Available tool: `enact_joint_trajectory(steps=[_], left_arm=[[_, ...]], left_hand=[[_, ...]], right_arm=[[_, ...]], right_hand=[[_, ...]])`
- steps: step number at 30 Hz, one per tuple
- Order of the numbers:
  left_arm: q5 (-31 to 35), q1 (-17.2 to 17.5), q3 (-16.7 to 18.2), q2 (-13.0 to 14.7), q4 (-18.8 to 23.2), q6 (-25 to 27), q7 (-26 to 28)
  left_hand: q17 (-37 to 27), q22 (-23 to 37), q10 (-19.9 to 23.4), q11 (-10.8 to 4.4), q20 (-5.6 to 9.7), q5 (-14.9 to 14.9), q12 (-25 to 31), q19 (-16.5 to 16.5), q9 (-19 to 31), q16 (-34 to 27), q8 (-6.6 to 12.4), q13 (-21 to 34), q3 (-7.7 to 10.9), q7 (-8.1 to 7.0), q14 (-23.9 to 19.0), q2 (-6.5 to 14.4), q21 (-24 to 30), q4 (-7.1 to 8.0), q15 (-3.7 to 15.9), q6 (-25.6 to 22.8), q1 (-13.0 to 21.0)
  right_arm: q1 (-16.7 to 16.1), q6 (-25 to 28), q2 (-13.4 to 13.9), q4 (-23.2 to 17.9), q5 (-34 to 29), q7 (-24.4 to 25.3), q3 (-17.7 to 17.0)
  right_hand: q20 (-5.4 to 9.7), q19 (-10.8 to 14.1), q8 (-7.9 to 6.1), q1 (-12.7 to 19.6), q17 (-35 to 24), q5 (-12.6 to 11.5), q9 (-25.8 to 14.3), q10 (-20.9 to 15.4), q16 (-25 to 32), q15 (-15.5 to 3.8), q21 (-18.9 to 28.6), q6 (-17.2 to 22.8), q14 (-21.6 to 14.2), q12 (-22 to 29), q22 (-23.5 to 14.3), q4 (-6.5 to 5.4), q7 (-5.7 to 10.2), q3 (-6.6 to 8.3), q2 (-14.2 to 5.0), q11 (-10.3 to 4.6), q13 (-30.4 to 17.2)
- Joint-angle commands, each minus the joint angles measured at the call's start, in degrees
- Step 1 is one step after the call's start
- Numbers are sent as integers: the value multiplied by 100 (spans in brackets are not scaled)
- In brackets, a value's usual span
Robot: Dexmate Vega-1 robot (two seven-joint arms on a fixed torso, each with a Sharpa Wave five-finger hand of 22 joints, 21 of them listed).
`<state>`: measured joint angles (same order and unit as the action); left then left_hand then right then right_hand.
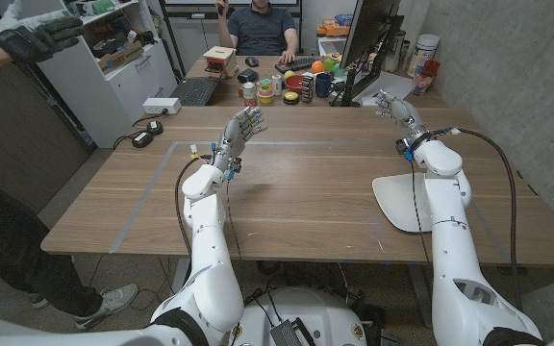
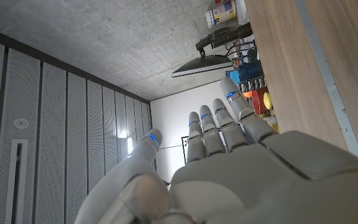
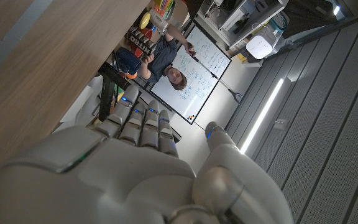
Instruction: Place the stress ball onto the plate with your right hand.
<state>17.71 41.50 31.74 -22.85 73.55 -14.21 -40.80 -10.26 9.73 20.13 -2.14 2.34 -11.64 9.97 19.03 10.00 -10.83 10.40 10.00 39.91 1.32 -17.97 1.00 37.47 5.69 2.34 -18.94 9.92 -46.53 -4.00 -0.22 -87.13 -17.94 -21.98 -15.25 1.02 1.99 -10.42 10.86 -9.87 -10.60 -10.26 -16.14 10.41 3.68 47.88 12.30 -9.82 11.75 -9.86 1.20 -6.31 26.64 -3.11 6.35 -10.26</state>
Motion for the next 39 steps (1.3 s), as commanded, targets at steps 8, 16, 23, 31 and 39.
enact_joint_trajectory(steps=[8,16,23,31,39], left_arm=[[-38,187,14,-123,276,8,-215],[-48,269,-31,-191,441,47,-275],[-24,407,-95,-280,696,111,-310],[-21,546,-205,-311,936,203,-267],[-31,665,-302,-311,1096,261,-214]], left_hand=[[-9,31,29,23,89,-14,38,57,23,-24,32,24,32,18,-9,11,-33,-8,162,-36,50],[-9,31,27,20,85,-13,38,62,23,-24,31,24,29,21,-9,9,-41,-9,162,-34,48],[-9,31,28,19,86,-12,39,62,23,-22,31,24,27,17,-3,8,-51,-9,158,-35,46],[-8,31,26,15,83,-12,39,64,23,-23,31,24,26,20,-4,7,-62,-10,161,-34,45],[-8,32,26,22,78,-12,39,65,23,-23,30,24,24,23,-3,6,-70,-11,148,-31,43]], right_arm=[[156,39,393,-130,-1506,592,270],[260,-8,483,-31,-1773,746,318],[384,19,703,161,-2170,909,404],[442,152,822,273,-2487,1105,463],[490,555,1005,217,-3144,1247,693]], right_hand=[[-32,-23,-50,95,2,-2,-21,-35,-10,26,-45,53,14,4,-19,109,95,-2,48,-15,-24],[-39,-31,-49,118,1,2,-23,-31,-8,18,-64,53,18,5,-20,144,109,-19,75,-24,-25],[-16,-73,-22,152,-5,5,-27,76,-26,12,-110,-21,93,-32,-21,194,121,-46,98,-38,-27],[-1,-200,2,149,-19,13,-33,252,-44,25,-203,-134,251,-75,-24,227,148,-112,120,-47,-30],[-157,-587,18,83,-31,23,-40,525,-60,57,-434,-344,584,-99,-28,246,168,-250,156,-54,-37]])
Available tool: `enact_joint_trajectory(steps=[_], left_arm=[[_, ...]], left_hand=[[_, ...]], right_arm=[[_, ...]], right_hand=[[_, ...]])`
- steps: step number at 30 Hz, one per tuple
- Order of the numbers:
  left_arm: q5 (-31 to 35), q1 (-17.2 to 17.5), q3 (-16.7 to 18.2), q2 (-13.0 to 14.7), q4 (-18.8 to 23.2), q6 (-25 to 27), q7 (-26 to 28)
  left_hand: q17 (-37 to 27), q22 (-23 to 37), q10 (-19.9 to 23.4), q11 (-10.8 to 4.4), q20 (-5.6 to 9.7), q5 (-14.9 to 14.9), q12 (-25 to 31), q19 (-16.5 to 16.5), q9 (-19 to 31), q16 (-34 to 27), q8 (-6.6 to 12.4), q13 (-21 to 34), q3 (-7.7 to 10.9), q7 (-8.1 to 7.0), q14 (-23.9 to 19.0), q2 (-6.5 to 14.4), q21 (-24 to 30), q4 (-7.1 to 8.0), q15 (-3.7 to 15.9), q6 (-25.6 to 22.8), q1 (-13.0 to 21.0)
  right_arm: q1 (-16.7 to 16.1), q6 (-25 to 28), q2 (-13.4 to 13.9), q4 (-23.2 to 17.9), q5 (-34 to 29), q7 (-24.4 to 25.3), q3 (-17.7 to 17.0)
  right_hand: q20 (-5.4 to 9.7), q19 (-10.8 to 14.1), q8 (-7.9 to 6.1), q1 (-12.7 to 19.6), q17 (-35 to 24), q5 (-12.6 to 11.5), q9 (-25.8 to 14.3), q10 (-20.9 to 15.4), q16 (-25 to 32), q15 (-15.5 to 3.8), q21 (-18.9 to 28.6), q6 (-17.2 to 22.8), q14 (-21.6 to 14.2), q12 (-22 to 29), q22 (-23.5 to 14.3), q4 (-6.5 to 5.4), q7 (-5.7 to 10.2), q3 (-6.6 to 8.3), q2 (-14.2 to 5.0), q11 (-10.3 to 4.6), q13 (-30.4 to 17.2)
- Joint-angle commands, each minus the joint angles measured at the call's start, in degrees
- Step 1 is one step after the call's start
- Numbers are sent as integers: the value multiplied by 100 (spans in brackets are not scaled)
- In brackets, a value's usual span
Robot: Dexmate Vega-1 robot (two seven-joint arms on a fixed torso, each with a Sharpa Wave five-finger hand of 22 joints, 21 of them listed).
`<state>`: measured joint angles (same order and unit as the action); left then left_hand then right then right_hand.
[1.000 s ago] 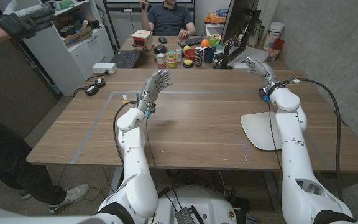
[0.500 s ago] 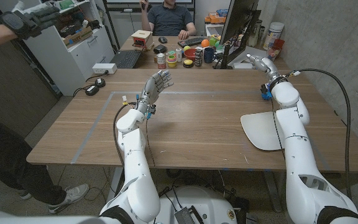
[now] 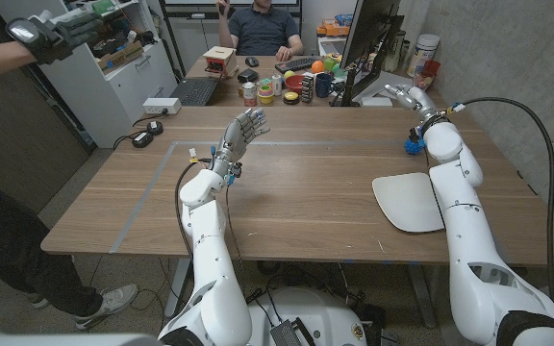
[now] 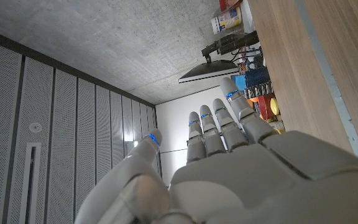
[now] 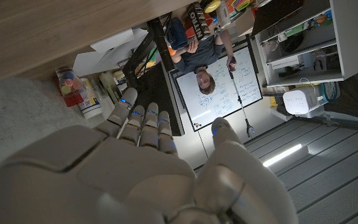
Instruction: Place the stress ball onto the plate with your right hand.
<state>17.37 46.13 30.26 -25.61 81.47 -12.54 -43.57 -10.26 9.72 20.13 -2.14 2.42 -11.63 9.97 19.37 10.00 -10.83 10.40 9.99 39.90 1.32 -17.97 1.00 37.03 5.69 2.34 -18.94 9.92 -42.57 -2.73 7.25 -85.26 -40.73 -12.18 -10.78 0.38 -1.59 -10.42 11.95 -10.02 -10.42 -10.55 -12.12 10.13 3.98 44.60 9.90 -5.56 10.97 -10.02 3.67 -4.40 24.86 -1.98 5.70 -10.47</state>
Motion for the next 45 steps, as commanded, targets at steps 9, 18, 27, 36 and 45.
enact_joint_trajectory(steps=[9,18,27,36,45], left_arm=[[7,276,-174,-35,347,136,98],[15,347,-205,-35,392,173,142],[28,381,-220,-35,424,208,143],[41,401,-222,-35,445,232,158],[74,364,-162,-35,387,229,159]], left_hand=[[-9,32,25,17,69,-12,39,37,23,-23,32,24,22,25,-2,4,-37,-12,148,-34,42],[-9,33,24,21,70,-12,40,38,23,-24,30,24,20,16,-4,4,-49,-13,147,-29,40],[-8,33,24,24,60,-13,40,35,23,-24,29,24,19,26,-2,7,-63,-13,147,-25,39],[-9,34,21,19,55,-15,39,32,23,-22,29,24,22,32,7,18,-77,-10,147,-25,38],[-10,35,20,32,48,-15,40,35,23,-22,30,24,21,37,9,24,-88,-8,146,-25,35]], right_arm=[[142,857,383,23,-1315,305,377],[165,1339,501,85,-1816,315,575],[228,1995,575,94,-2548,251,932],[406,2502,646,227,-2981,-181,1146],[566,2825,676,476,-3166,-472,1269]], right_hand=[[-288,-457,34,-92,-16,0,-13,363,-29,49,-261,-318,373,-39,-13,8,17,-179,99,-19,-19],[-370,-514,67,-167,-17,-7,-14,722,-17,56,-379,-670,563,-61,-8,12,-6,-298,149,20,-21],[-747,-530,44,-220,-10,-11,-12,967,5,61,-511,-992,682,-32,7,51,154,-429,266,-2,-21],[-1247,-604,42,-287,-8,-29,-15,1324,-7,155,-771,-1371,868,-44,29,95,565,-581,403,-90,-21],[-1276,-768,-16,-217,-2,-26,-16,1418,9,299,-975,-1404,936,-10,33,136,631,-565,335,-59,-19]])
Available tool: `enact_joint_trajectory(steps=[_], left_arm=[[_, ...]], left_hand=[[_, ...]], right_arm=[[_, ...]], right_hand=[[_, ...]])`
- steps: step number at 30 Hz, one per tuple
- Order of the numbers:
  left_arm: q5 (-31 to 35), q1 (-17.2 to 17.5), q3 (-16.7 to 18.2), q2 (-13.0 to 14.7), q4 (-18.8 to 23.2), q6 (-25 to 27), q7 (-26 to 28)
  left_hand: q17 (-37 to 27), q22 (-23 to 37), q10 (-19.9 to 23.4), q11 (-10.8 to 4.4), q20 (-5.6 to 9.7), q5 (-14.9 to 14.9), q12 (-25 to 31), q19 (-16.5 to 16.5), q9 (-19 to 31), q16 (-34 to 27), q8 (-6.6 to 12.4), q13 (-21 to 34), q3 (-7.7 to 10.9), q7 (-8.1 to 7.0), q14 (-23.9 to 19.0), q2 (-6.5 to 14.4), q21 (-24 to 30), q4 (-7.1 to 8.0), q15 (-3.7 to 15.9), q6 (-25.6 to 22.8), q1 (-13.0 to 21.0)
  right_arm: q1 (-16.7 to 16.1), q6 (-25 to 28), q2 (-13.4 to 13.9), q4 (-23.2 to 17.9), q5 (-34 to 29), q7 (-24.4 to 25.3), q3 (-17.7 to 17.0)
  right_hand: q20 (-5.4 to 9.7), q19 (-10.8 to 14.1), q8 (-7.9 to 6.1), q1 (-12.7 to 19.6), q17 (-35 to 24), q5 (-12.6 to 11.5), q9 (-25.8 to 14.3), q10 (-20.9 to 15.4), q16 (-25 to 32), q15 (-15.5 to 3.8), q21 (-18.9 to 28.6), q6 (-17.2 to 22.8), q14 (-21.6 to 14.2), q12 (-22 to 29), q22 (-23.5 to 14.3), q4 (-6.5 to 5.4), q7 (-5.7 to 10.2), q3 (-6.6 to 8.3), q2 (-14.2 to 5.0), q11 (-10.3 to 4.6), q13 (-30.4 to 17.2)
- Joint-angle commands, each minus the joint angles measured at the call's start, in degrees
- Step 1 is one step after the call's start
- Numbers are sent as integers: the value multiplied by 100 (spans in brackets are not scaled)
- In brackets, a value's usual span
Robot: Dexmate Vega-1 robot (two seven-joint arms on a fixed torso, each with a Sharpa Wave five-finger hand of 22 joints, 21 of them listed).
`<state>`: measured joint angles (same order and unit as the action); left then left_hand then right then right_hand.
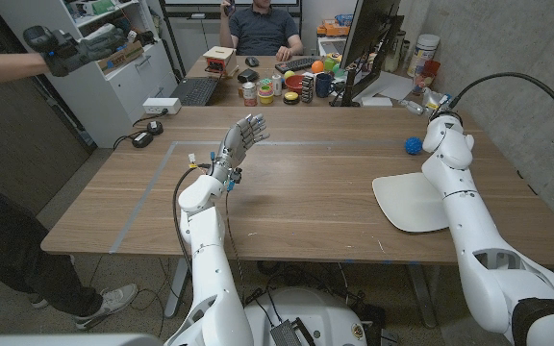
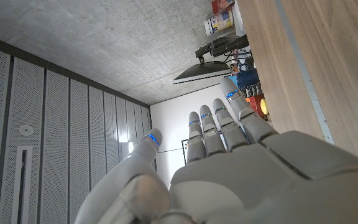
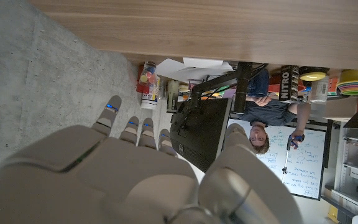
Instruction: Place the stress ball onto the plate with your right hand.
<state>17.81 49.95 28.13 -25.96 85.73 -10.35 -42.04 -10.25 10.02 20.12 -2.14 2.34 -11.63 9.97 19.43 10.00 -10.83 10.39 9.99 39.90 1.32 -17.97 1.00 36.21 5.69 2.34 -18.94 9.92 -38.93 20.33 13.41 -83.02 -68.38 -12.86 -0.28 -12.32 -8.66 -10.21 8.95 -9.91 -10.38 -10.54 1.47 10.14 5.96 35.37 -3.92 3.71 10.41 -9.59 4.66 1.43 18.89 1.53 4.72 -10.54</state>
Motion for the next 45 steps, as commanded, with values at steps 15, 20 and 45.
enact_joint_trajectory(steps=[15,20,45], left_arm=[[91,-70,114,0,-134,1,4],[104,-48,111,0,-113,13,18],[132,-66,137,0,-208,18,-50]], left_hand=[[-11,6,14,35,59,-14,39,32,24,-22,30,24,17,40,14,29,-25,-3,151,-20,28],[-11,7,11,35,59,-14,38,34,24,-22,27,25,14,31,16,29,-31,-2,144,-10,25],[-14,7,1,56,57,-10,37,38,25,-23,29,25,-34,49,24,-25,-61,11,139,-10,-18]], right_arm=[[488,917,169,819,-861,-757,643],[518,951,193,937,-888,-816,712],[566,918,341,1262,-775,-1290,874]], right_hand=[[-9,-63,-81,644,-2,-54,-18,393,62,240,-437,-376,99,82,-21,375,-27,188,-40,9,-7],[-4,32,-114,722,-1,-90,-18,354,79,251,-452,-322,28,105,-27,414,-47,186,0,-10,-5],[7,882,-135,1411,6,-355,-19,366,58,194,-478,-327,-190,99,-34,516,-300,263,83,-45,1]])
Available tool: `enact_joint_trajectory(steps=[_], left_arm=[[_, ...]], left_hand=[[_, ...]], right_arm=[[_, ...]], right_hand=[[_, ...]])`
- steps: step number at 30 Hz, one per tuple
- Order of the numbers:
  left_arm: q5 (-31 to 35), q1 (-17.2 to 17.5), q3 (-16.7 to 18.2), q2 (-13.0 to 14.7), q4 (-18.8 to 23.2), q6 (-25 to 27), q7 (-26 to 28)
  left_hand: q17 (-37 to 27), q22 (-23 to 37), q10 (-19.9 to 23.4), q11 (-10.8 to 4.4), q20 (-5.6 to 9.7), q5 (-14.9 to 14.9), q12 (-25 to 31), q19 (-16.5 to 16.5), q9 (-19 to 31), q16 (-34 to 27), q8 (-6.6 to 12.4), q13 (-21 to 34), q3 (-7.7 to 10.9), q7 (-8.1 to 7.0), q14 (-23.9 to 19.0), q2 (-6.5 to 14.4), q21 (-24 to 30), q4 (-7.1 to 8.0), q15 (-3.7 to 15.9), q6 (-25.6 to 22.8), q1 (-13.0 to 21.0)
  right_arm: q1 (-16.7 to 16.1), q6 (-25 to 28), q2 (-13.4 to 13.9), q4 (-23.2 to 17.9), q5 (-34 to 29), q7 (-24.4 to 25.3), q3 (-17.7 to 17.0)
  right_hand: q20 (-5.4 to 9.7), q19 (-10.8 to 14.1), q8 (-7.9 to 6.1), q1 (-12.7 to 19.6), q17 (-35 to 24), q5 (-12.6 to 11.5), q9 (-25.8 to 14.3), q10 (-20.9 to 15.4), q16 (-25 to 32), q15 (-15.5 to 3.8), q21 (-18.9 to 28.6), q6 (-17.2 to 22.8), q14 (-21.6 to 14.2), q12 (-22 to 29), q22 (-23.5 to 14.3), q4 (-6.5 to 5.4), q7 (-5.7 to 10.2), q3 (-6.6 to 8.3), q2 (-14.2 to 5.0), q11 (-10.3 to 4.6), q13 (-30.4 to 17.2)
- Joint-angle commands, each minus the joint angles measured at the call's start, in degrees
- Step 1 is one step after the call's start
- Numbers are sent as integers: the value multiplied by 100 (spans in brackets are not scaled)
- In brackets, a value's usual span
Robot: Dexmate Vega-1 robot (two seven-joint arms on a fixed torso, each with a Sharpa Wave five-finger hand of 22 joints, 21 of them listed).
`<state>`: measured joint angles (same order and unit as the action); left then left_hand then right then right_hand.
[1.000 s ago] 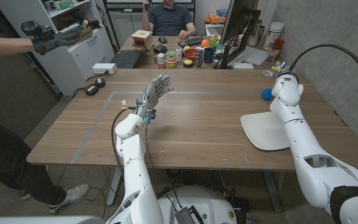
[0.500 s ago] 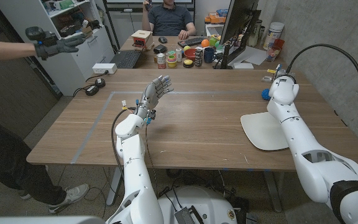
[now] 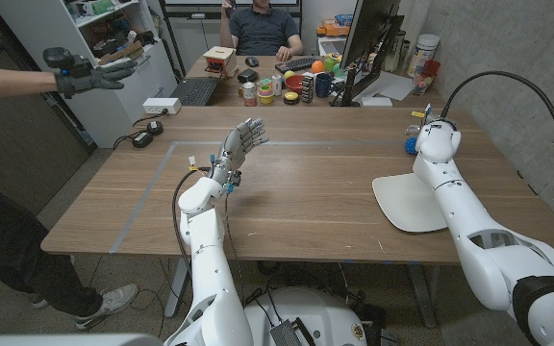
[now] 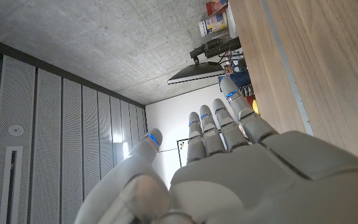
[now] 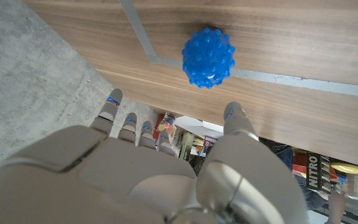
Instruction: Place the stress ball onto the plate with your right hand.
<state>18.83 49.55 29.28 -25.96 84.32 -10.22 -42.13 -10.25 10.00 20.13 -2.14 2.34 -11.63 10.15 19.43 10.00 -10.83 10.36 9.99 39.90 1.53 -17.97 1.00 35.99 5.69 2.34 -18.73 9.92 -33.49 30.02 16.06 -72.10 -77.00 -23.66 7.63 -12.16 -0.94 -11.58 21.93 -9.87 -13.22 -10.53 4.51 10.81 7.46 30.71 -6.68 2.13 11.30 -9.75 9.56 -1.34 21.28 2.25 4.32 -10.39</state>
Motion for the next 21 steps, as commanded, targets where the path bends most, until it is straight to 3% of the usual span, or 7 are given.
enact_joint_trajectory(steps=[1,10,21], left_arm=[[35,-28,25,1,-72,4,-41],[57,-46,54,1,-103,-7,-34],[92,-66,83,19,-123,2,-48]], left_hand=[[-14,9,0,63,57,-10,18,39,25,-23,32,26,-36,30,24,-28,-40,12,138,-31,-20],[-16,9,-2,56,49,-10,20,41,25,-24,31,26,-74,31,28,-71,-54,24,131,-27,-54],[-17,10,-3,41,46,-14,21,41,26,-24,30,26,-104,37,34,-98,-70,38,130,-20,-84]], right_arm=[[24,-67,77,191,105,-222,86],[46,-186,71,309,257,-176,107],[127,-519,105,472,517,-85,135]], right_hand=[[-10,156,-1,152,3,-86,-20,71,-11,45,-14,-52,-38,8,-18,26,-60,28,11,9,-14],[-12,319,-35,299,4,-143,-22,32,-6,31,-27,10,-86,26,-13,25,-95,42,9,0,-13],[-10,713,-156,628,9,-261,-30,-184,17,-73,-72,340,-278,92,-2,18,-22,47,35,-60,-14]])
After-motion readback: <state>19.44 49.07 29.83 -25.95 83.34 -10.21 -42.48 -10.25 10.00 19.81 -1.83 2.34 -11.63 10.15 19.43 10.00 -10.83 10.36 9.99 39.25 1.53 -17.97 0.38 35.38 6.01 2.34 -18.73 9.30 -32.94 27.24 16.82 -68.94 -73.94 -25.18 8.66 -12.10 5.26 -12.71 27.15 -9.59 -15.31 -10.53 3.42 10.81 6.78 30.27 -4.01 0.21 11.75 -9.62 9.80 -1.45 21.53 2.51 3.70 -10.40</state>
